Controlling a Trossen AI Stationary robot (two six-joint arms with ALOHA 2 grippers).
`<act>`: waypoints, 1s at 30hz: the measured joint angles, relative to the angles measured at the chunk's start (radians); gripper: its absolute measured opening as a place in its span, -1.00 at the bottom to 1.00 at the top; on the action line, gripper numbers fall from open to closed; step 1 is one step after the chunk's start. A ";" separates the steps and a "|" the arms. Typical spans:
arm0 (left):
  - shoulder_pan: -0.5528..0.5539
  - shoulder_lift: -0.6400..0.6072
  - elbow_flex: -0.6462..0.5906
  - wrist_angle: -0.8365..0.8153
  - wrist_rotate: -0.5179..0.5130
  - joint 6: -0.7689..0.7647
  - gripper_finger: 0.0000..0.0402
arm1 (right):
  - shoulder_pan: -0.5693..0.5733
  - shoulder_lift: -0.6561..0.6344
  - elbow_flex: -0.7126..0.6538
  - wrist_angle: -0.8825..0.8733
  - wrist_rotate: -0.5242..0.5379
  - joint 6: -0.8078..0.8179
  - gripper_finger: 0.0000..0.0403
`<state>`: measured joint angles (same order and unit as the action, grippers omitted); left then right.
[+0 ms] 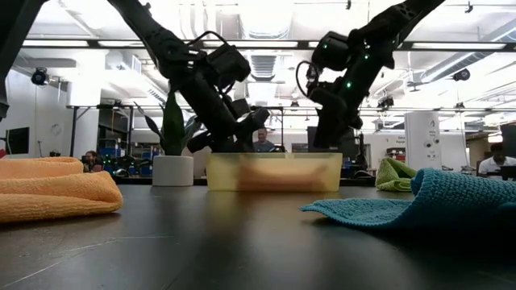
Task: Fold microfiber towels
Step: Put the folded yellow towel into the bin
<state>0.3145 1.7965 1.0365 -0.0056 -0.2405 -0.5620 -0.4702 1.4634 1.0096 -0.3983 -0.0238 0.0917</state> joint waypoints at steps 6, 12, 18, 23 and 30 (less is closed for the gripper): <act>0.000 -0.030 0.013 -0.019 0.000 0.019 -0.46 | -0.002 -0.058 0.000 -0.018 0.006 -0.006 -0.28; 0.000 -0.071 0.013 -0.045 -0.014 0.028 -0.46 | -0.002 -0.083 0.000 -0.017 0.006 -0.003 -0.32; 0.000 -0.115 0.012 -0.102 -0.023 0.045 -0.46 | -0.002 -0.091 0.000 -0.017 0.006 0.015 -0.32; -0.004 -0.155 0.010 -0.143 -0.027 0.047 -0.46 | -0.001 -0.078 0.000 -0.007 0.007 0.023 -0.41; -0.009 -0.132 0.055 -0.084 -0.027 0.154 -0.49 | -0.002 -0.015 0.009 0.141 -0.005 0.052 -0.83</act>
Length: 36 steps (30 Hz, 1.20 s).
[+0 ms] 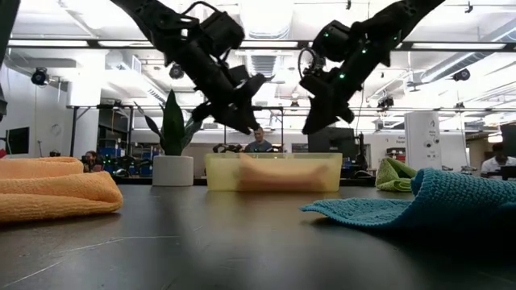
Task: Fold microfiber towels
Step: Put the folded yellow towel into the bin
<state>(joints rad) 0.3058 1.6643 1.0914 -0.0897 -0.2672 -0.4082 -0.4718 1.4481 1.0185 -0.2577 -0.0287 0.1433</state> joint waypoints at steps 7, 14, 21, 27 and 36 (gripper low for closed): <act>0.048 0.113 0.113 -0.026 0.044 0.136 -0.82 | -0.014 0.129 0.205 -0.114 -0.004 -0.103 -0.95; 0.064 0.179 0.113 -0.042 0.075 0.159 -0.98 | -0.030 0.276 0.329 -0.229 0.004 -0.147 -0.95; 0.066 0.192 0.106 -0.078 0.075 0.161 -0.99 | -0.031 0.318 0.302 -0.242 0.038 -0.145 -0.95; 0.058 0.197 0.092 -0.085 0.074 0.154 -0.99 | -0.031 0.319 0.271 -0.239 0.066 -0.144 -0.95; 0.059 0.199 0.077 -0.086 0.074 0.152 -0.99 | -0.031 0.319 0.223 -0.232 0.082 -0.144 -0.95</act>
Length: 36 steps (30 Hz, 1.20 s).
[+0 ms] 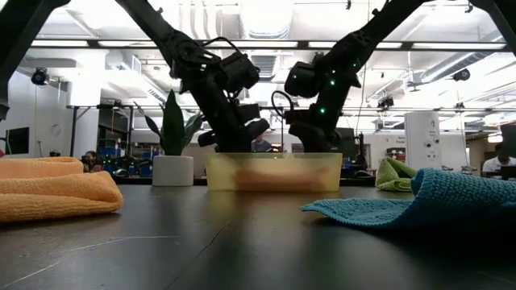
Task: Fold microfiber towels
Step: Put the folded yellow towel into the bin
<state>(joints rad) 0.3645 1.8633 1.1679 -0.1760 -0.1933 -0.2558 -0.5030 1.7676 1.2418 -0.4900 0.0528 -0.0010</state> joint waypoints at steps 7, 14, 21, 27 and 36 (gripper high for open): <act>0.000 0.000 0.000 0.000 -0.001 0.005 -0.99 | -0.002 0.000 -0.021 0.001 0.001 -0.001 -0.95; -0.006 -0.037 0.015 0.000 0.000 0.035 -0.99 | -0.001 -0.052 -0.021 -0.012 0.001 0.000 -0.95; -0.020 -0.072 0.015 -0.073 0.008 0.079 -0.99 | 0.044 -0.104 -0.021 -0.026 -0.001 0.017 -0.95; -0.033 -0.053 -0.006 -0.108 0.031 0.080 -0.99 | 0.100 -0.090 -0.052 0.000 -0.003 0.027 -0.95; -0.033 -0.045 -0.010 -0.108 0.041 0.079 -0.99 | 0.110 -0.063 -0.109 0.010 0.000 0.035 -0.95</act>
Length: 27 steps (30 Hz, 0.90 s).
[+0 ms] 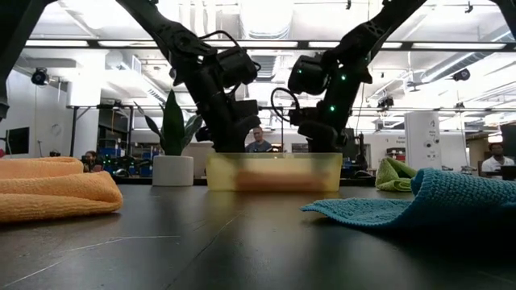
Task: Fold microfiber towels
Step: Put the folded yellow towel into the bin
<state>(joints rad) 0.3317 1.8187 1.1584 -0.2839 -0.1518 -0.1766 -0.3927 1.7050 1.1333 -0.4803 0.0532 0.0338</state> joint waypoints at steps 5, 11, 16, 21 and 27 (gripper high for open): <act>0.000 -0.017 0.014 -0.041 0.001 0.004 -0.99 | 0.000 -0.017 0.014 -0.025 0.000 -0.007 -0.95; 0.017 -0.055 0.061 -0.019 -0.018 0.109 -0.99 | -0.012 -0.038 0.078 -0.014 0.000 -0.055 -0.95; 0.061 -0.030 0.059 -0.011 -0.021 0.113 -1.00 | -0.044 -0.033 0.089 0.054 0.000 -0.072 -0.95; 0.074 0.015 0.058 0.026 -0.034 0.111 -1.00 | -0.078 -0.033 0.076 0.125 0.001 -0.072 -0.95; 0.075 0.034 0.058 0.036 -0.061 0.105 -1.00 | -0.106 -0.032 0.027 0.218 0.000 -0.067 -0.95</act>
<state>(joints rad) 0.4065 1.8526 1.2163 -0.2480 -0.2133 -0.0719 -0.4983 1.6730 1.1605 -0.2623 0.0537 -0.0332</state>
